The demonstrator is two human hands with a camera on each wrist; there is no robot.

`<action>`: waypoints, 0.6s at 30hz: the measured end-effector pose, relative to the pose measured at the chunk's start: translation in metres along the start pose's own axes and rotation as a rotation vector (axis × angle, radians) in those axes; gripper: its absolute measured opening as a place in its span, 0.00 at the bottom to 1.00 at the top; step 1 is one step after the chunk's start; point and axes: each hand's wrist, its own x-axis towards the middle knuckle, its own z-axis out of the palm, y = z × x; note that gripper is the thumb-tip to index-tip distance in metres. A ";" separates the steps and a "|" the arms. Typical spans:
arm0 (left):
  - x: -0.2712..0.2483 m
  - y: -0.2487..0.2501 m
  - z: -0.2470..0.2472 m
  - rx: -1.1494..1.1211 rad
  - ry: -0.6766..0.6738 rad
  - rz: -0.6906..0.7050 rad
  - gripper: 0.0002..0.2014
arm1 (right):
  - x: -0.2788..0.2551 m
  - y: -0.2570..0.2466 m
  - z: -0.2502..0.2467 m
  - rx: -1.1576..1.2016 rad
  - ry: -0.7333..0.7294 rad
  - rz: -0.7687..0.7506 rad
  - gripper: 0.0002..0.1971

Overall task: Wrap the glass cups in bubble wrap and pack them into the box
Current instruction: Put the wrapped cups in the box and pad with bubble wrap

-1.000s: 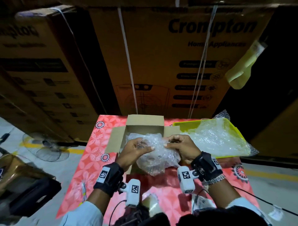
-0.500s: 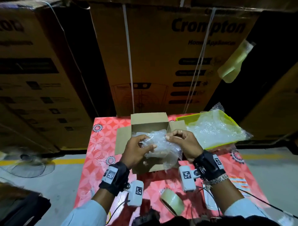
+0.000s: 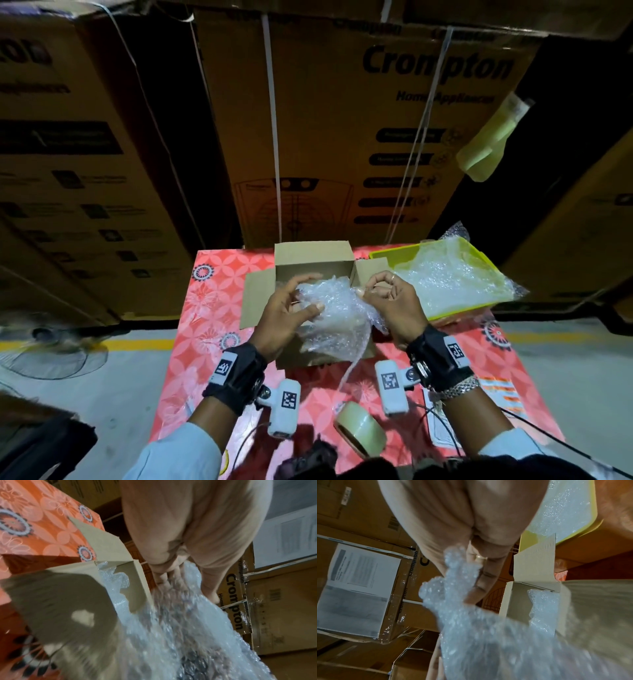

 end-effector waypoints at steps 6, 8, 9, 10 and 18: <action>0.015 0.013 0.014 0.149 0.042 0.009 0.25 | 0.012 -0.013 -0.017 -0.100 -0.029 -0.160 0.09; 0.019 0.017 0.022 0.074 0.040 0.034 0.29 | 0.016 -0.013 -0.023 -0.114 -0.022 -0.156 0.08; 0.021 0.018 0.026 0.044 0.041 0.044 0.30 | 0.019 -0.012 -0.025 -0.100 -0.014 -0.135 0.08; 0.023 0.019 0.029 0.035 0.043 0.061 0.31 | 0.020 -0.013 -0.027 -0.075 -0.014 -0.105 0.10; 0.035 0.017 0.050 0.171 0.065 0.122 0.10 | 0.024 -0.016 -0.037 0.091 -0.116 0.007 0.15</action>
